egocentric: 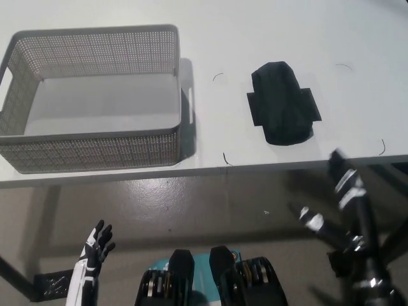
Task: Use the right hand to push the pencil case on the right hand side to the container on the left side
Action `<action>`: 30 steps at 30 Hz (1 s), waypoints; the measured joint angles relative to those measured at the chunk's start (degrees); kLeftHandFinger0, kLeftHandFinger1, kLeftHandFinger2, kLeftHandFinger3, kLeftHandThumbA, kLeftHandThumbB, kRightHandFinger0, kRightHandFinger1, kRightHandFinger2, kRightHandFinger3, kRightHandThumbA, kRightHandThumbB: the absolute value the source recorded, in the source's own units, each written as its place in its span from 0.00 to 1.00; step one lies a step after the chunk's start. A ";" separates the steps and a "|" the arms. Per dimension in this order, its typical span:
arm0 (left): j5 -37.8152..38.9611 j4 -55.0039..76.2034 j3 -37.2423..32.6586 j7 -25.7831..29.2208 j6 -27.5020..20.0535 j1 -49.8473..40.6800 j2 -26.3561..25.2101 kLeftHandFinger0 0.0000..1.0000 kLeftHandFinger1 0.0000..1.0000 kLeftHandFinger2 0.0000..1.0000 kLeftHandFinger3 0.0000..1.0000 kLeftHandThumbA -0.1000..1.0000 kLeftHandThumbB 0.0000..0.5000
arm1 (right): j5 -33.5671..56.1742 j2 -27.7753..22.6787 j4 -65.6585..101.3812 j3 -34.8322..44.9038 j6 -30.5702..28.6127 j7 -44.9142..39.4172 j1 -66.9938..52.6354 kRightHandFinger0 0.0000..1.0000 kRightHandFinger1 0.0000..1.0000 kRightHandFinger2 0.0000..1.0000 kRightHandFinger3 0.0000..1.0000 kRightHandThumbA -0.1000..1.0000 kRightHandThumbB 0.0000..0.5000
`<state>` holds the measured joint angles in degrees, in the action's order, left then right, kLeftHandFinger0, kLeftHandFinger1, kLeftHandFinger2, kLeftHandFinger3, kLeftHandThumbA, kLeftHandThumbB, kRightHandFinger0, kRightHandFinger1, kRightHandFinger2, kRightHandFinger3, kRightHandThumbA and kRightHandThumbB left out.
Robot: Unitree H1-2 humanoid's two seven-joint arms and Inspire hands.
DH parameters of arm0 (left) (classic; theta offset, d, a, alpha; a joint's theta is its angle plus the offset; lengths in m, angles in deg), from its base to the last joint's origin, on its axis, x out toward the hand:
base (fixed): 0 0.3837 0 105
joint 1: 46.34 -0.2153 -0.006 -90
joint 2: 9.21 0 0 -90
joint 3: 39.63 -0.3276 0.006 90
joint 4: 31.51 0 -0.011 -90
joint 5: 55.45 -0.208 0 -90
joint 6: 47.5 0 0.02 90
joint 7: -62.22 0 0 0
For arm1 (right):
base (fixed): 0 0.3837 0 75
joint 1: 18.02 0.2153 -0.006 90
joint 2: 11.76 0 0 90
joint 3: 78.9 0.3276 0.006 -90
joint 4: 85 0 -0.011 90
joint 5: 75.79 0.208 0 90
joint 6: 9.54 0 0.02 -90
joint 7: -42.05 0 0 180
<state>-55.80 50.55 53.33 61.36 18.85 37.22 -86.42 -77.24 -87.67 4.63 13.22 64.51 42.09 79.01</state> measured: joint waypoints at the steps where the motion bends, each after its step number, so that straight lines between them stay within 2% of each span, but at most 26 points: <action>1: -0.01 0.07 0.06 0.00 -0.20 -0.13 -0.02 1.00 1.00 1.00 1.00 1.00 0.34 | 0.09 -0.33 0.00 0.65 0.00 0.14 0.81 1.00 1.00 1.00 1.00 1.00 0.38; 2: -0.03 0.14 0.06 0.00 -0.30 -0.20 -0.03 1.00 1.00 1.00 1.00 1.00 0.38 | 0.15 -0.57 0.00 1.06 0.00 0.27 1.37 1.00 1.00 1.00 1.00 1.00 0.37; 4: -0.13 0.34 0.03 0.00 -0.53 -0.36 -0.10 1.00 1.00 1.00 1.00 1.00 0.49 | 0.58 -1.19 -0.06 2.08 0.05 0.43 2.74 1.00 1.00 1.00 1.00 1.00 0.46; 5: -0.24 0.43 0.00 0.00 -0.61 -0.39 -0.19 1.00 1.00 1.00 1.00 1.00 0.51 | 0.84 -1.42 -0.06 2.48 0.10 0.46 3.29 1.00 1.00 1.00 1.00 1.00 0.44; 9: -0.79 1.01 0.00 0.01 -0.78 -0.39 -0.84 1.00 1.00 1.00 1.00 1.00 0.49 | 1.27 -3.27 -0.72 3.86 0.61 0.46 6.47 1.00 1.00 1.00 1.00 1.00 0.52; 10: -0.96 1.23 -0.01 0.01 -0.83 -0.39 -1.06 1.00 1.00 1.00 1.00 1.00 0.49 | 1.29 -3.91 -1.07 4.23 1.01 0.46 7.38 1.00 1.00 1.00 1.00 1.00 0.43; 11: -1.04 1.30 -0.01 0.01 -0.85 -0.39 -1.12 1.00 1.00 1.00 1.00 1.00 0.50 | 1.30 -4.18 -1.20 4.40 1.16 0.46 7.79 1.00 1.00 1.00 1.00 1.00 0.41; 13: -1.18 1.38 -0.02 0.01 -0.91 -0.39 -1.32 1.00 1.00 1.00 1.00 1.00 0.50 | 1.44 -5.09 -2.20 4.90 1.58 0.46 9.27 1.00 1.00 1.00 1.00 1.00 0.46; 15: -1.36 1.50 -0.06 0.01 -0.97 -0.46 -1.42 1.00 1.00 1.00 1.00 1.00 0.50 | 1.83 -6.42 -4.43 5.49 1.91 0.42 11.94 1.00 1.00 1.00 1.00 1.00 0.47; 18: -1.46 2.01 -0.19 0.00 -0.98 -0.87 -1.48 1.00 1.00 1.00 1.00 1.00 0.51 | 3.46 -8.42 -9.88 6.12 2.30 -0.08 16.67 1.00 1.00 1.00 1.00 1.00 0.54; 19: -1.48 2.17 -0.23 0.00 -0.98 -1.04 -1.49 1.00 1.00 1.00 1.00 1.00 0.51 | 3.98 -9.08 -12.22 6.29 2.61 -0.40 18.34 1.00 1.00 1.00 1.00 1.00 0.54; 21: -1.53 2.35 -0.31 0.00 -0.99 -1.38 -1.49 1.00 1.00 1.00 1.00 1.00 0.50 | 4.67 -10.19 -16.79 6.35 2.83 -0.86 21.68 1.00 1.00 1.00 1.00 1.00 0.47; 22: -1.57 2.37 -0.35 0.00 -0.99 -1.52 -1.49 1.00 1.00 1.00 1.00 1.00 0.50 | 4.90 -10.78 -19.19 6.35 2.86 -1.01 23.60 1.00 1.00 1.00 1.00 1.00 0.46; 27: -1.82 2.79 -0.57 -0.01 -1.00 -2.00 -1.61 1.00 1.00 1.00 1.00 1.00 0.49 | 6.23 -12.35 -32.92 6.39 2.80 -2.62 32.50 1.00 1.00 1.00 1.00 1.00 0.48; 30: -1.89 3.29 -0.74 -0.04 -1.00 -2.07 -1.75 1.00 1.00 1.00 1.00 1.00 0.49 | 7.62 -12.49 -41.31 6.93 2.75 -3.98 37.60 1.00 1.00 1.00 1.00 1.00 0.54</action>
<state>-57.69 53.84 52.59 61.32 17.85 35.14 -88.17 -69.62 -100.15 -36.68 20.15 67.26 38.11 116.61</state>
